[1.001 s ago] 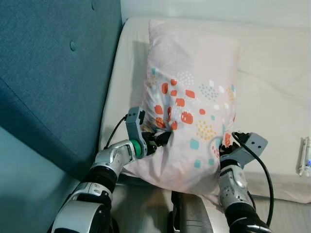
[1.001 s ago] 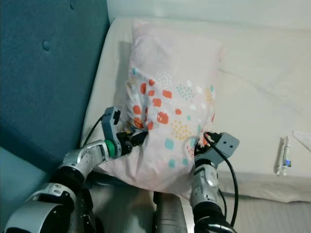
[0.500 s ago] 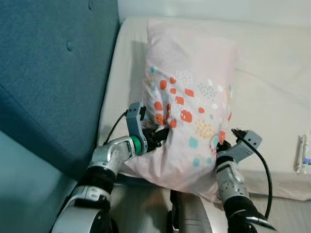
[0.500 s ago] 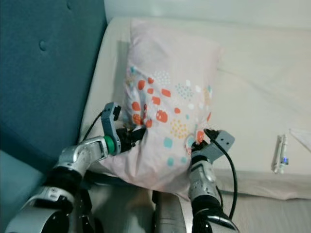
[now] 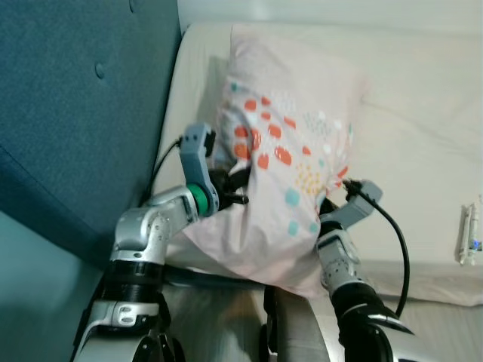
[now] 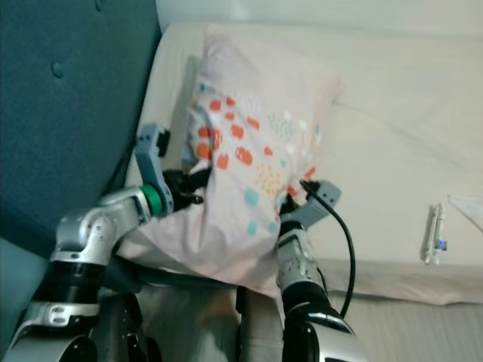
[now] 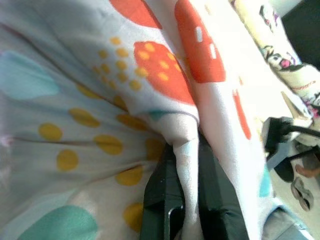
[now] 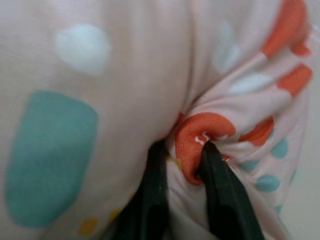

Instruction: Clean up the room

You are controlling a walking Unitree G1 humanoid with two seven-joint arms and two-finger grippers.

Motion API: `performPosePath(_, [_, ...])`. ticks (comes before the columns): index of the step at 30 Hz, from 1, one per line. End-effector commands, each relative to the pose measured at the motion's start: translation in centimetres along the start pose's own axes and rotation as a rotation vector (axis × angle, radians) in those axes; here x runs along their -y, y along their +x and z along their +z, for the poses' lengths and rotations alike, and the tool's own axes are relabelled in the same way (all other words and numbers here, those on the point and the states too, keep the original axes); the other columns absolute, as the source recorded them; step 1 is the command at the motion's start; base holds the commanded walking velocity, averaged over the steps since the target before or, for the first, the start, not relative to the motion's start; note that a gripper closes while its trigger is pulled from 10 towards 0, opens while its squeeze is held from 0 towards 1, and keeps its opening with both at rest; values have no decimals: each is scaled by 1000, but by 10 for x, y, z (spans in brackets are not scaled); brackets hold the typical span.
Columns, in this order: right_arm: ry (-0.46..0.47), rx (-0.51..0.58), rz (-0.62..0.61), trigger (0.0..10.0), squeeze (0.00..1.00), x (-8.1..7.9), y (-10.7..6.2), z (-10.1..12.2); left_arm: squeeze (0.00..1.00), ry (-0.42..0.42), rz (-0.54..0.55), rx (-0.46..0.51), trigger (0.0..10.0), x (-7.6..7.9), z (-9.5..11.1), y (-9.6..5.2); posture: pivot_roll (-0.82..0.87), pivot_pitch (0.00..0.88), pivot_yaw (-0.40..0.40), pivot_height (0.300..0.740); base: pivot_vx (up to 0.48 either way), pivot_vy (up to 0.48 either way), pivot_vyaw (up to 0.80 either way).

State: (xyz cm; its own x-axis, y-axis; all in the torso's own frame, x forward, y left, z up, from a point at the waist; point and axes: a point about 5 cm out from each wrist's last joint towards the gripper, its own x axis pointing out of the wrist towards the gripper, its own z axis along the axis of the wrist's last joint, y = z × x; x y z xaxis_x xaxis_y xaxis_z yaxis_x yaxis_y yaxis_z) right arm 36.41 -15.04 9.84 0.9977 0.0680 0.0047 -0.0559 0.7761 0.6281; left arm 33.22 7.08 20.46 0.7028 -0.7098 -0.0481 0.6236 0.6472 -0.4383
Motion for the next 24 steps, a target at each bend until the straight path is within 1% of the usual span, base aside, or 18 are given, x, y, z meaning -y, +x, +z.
performPosePath(1, [31,-30,156,0,0,-38,12,-7,0,21,-116,21,0,24,12,0,-31,172,60,596,0,0,0])
performPosePath(2, [31,-30,156,0,0,-38,12,-7,0,21,-116,21,0,24,12,0,-31,172,60,596,0,0,0])
performPosePath(4, [25,-4,210,0,0,-53,20,3,0,65,-139,77,0,31,30,-10,-31,172,60,596,0,0,0])
performPosePath(5, [-5,26,232,0,0,-61,24,11,0,103,-136,115,0,32,40,-19,-17,167,60,596,0,0,0])
performPosePath(6, [-5,26,232,0,0,-61,24,11,0,103,-136,115,0,32,40,-19,-17,167,60,596,0,0,0])
performPosePath(8, [-59,83,245,0,0,-71,30,24,0,163,-130,166,0,32,55,-34,-15,167,61,596,0,0,0])
performPosePath(10, [-99,124,233,0,0,-74,33,34,0,197,-119,185,0,31,62,-46,-14,168,61,596,0,0,0])
performPosePath(11, [-99,124,233,0,0,-74,33,34,0,197,-119,185,0,31,62,-46,-14,168,61,596,0,0,0])
performPosePath(12, [-110,142,225,0,0,-74,34,40,0,210,-96,174,0,28,61,-53,-9,169,60,596,0,0,0])
performPosePath(13, [-110,142,225,0,0,-74,34,40,0,210,-96,174,0,28,61,-53,-9,169,60,596,0,0,0])
performPosePath(14, [-124,152,221,0,0,-74,35,43,0,214,-71,159,0,25,59,-58,-7,170,60,596,0,0,0])
performPosePath(17, [-124,152,221,0,0,-74,35,43,0,214,-71,159,0,25,59,-58,-7,170,60,596,0,0,0])
performPosePath(18, [-134,156,220,0,0,-74,36,46,0,210,-26,129,0,17,52,-63,-9,169,57,596,0,0,0])
performPosePath(20, [-134,156,220,0,0,-74,36,46,0,210,-26,129,0,17,52,-63,-9,169,57,596,0,0,0])
performPosePath(21, [-150,134,216,0,0,-73,37,44,0,210,53,54,0,3,34,-64,-5,168,50,596,0,0,0])
performPosePath(22, [-150,134,216,0,0,-73,37,44,0,210,53,54,0,3,34,-64,-5,168,50,596,0,0,0])
performPosePath(23, [-156,79,195,941,0,-69,35,33,0,245,163,-10,0,-13,14,-52,11,167,34,596,0,0,0])
performPosePath(24, [-152,9,162,3412,0,-63,31,16,0,318,268,-45,10000,-27,-2,-36,12,167,25,596,0,0,0])
